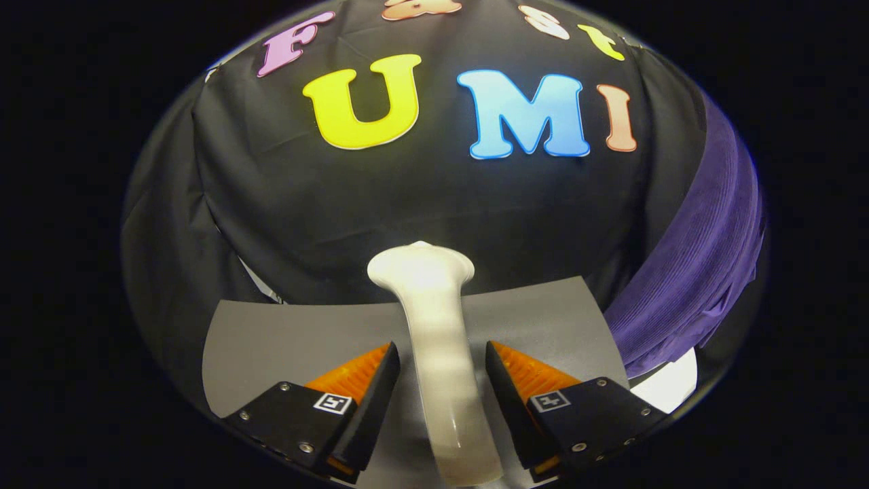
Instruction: Iron the clothes twice with a garment steamer, once on the left side and once on the right side.
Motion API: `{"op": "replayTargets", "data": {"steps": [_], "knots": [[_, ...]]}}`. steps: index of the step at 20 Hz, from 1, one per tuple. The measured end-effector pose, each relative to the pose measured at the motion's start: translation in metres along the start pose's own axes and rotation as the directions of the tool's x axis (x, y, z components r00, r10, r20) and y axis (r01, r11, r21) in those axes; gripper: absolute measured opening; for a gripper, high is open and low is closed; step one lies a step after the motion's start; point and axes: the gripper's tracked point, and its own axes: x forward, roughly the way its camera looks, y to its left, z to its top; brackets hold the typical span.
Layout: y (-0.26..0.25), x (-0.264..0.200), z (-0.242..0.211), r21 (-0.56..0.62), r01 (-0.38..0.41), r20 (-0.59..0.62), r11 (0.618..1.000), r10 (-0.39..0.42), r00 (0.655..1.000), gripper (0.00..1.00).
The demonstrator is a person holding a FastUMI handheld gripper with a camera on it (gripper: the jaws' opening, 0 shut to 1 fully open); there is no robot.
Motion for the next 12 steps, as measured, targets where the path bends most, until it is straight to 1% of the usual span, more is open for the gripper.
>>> {"op": "replayTargets", "data": {"steps": [1, 2, 3, 4, 9, 12], "knots": [[-0.0028, -0.0022, -0.0117, -0.009, 0.036, -0.036, 0.999, -0.037, 0.999, 0.75], [-0.0085, -0.0057, -0.0059, -0.029, 0.069, -0.004, 0.997, -0.070, 0.998, 0.65], [-0.0088, -0.0077, -0.0099, -0.034, 0.074, -0.022, 0.997, -0.074, 0.997, 0.60], [-0.0089, -0.0031, -0.0118, -0.041, 0.078, -0.017, 0.996, -0.079, 0.997, 0.51], [-0.0083, -0.0081, -0.0111, -0.016, 0.049, 0.010, 0.999, -0.049, 0.999, 0.47], [-0.0070, -0.0080, -0.0109, -0.019, 0.047, 0.045, 0.999, -0.046, 0.998, 0.42]]}}
